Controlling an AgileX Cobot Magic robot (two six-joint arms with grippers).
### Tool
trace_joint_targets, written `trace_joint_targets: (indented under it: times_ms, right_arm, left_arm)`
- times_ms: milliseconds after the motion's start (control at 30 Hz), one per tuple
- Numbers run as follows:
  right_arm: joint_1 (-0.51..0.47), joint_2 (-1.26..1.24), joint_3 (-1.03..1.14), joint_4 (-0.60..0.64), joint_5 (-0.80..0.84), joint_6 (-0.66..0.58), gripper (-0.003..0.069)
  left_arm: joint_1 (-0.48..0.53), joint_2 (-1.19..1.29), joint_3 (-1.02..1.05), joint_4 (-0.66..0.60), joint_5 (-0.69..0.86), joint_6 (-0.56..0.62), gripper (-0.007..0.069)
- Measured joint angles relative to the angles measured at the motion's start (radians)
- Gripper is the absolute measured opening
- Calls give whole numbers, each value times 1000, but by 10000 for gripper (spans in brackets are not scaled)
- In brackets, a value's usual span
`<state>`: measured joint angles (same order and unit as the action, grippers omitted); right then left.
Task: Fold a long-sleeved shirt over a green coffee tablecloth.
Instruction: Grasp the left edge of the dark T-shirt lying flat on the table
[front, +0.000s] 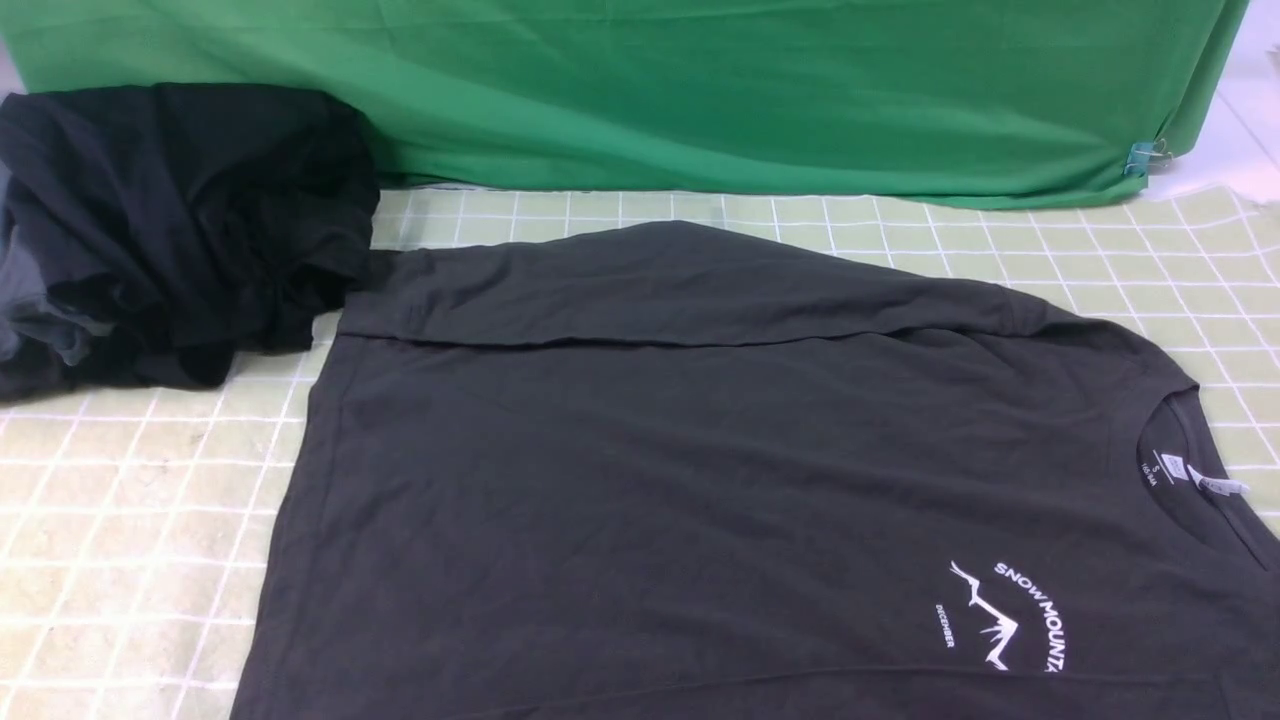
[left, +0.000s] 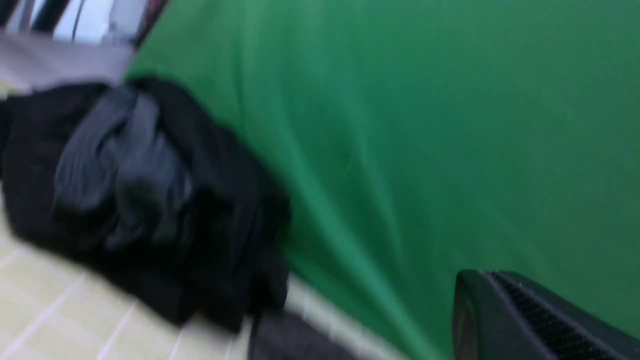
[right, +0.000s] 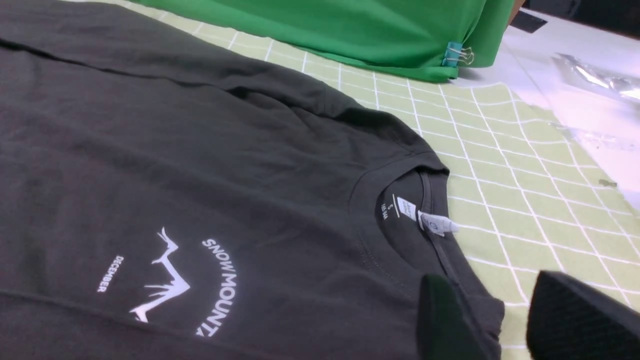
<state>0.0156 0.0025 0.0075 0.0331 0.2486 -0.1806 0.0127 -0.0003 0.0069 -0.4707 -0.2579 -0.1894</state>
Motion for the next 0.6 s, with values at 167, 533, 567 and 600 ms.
trace_joint_targets:
  times_ms: [167,533,567,600]
  right_arm:
    - [0,0,0,5,-22,3,242]
    - [0,0,0,262,-377,577,242]
    - [0,0,0,263,-380,583,242]
    - [0,0,0,263,-384,586,242]
  left_arm:
    - [0,-1,-64,36,-118,-124,18]
    - [-1,570,-685,239,937,1,18]
    - [-1,637,-700,234,1004,29,18]
    - [-1,704,-709,228,1059,77,18]
